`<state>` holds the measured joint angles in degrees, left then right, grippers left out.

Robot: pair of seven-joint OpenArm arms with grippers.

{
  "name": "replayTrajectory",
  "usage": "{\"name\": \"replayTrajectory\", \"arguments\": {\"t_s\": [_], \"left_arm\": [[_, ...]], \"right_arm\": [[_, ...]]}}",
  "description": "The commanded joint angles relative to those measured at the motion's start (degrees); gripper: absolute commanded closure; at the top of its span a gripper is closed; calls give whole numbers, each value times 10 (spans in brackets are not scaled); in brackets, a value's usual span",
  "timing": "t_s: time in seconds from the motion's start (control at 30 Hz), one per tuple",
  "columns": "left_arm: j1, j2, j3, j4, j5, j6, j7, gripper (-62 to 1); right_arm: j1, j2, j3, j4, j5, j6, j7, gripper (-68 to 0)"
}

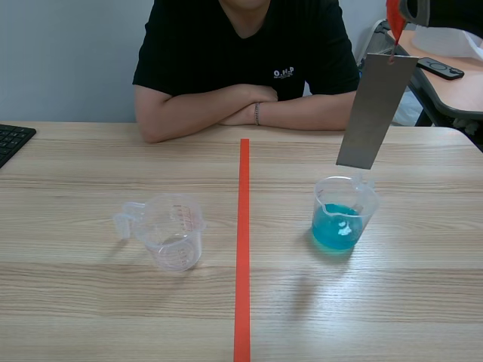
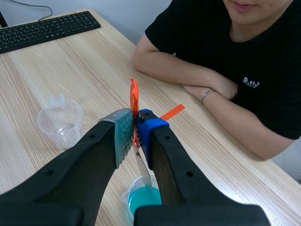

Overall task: Do the redox reaction experiment.
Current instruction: 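Raise the plate and point at it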

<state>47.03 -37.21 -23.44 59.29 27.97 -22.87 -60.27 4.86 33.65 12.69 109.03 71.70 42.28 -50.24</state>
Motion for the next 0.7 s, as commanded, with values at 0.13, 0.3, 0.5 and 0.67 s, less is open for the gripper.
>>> {"name": "replayTrajectory", "arguments": {"t_s": [0.13,0.3,0.5,0.67], "left_arm": [[-91,-39,-4,3,-15,-96,14,-29],[-194,-71,-2,3,-44,-170,15,-29],[-316,-89,52,3,-68,-170,63,-29],[-423,-84,148,3,-80,-170,134,-29]], "right_arm": [[9,3,3,3,12,4,10,-15],[9,3,3,3,12,4,10,-15],[9,3,3,3,12,4,10,-15],[9,3,3,3,12,4,10,-15]]}}
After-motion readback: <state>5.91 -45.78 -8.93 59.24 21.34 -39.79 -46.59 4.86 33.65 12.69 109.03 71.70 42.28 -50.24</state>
